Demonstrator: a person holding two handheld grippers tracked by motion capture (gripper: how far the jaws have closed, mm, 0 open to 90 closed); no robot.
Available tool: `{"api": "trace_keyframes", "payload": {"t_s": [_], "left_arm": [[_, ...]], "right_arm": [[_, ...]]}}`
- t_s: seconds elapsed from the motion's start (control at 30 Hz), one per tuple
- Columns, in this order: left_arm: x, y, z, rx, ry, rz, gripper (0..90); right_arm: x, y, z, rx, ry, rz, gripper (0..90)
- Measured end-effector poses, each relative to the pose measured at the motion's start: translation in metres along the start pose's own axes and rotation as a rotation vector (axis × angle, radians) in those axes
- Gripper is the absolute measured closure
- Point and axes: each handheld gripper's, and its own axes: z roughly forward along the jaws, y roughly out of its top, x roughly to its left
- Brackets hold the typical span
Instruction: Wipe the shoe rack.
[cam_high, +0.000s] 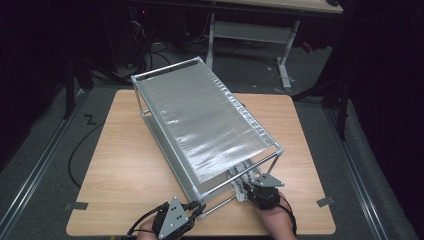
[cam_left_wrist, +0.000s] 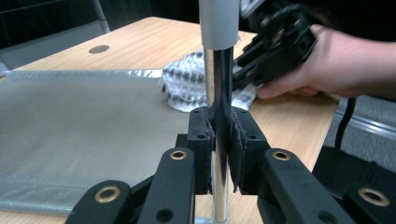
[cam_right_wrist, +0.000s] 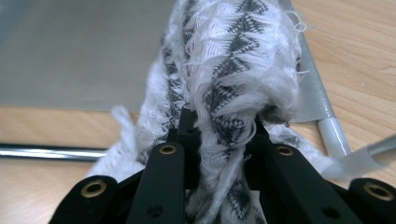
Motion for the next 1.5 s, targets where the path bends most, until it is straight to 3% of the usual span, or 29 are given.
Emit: {"api": "trace_keyframes", "payload": {"t_s": [0.03,0.17,0.33,0.63,0.77,0.87,1.03,1.5], "left_arm": [[0.000,0.000,0.000,-0.002,0.003,0.004,79.2],[-0.001,-0.006,0.002,-0.050,-0.001,-0.023,79.6],[-0.001,-0.003,0.007,-0.048,-0.027,-0.012,79.6],[-0.003,-0.001,0.012,-0.055,-0.028,0.000,79.4],[-0.003,-0.002,0.012,-0.057,-0.027,-0.001,79.4],[-0.003,-0.002,0.012,-0.056,-0.027,-0.002,79.3],[-0.002,-0.002,0.010,-0.054,-0.025,-0.010,79.3],[-0.001,-0.005,0.005,-0.053,-0.011,-0.005,79.3]], "right_arm": [[0.003,0.000,-0.006,-0.012,0.017,0.008,75.6],[0.019,-0.004,-0.026,-0.058,0.056,-0.038,75.2],[0.038,-0.012,-0.035,-0.043,0.114,-0.057,75.2],[0.081,-0.009,-0.029,-0.023,0.241,-0.134,75.3],[0.093,-0.010,-0.021,0.003,0.252,-0.172,75.3],[0.088,-0.010,-0.018,0.009,0.239,-0.157,75.1],[0.068,-0.013,-0.018,0.014,0.193,-0.110,74.9],[-0.011,-0.023,-0.019,0.026,-0.001,0.045,74.9]]}}
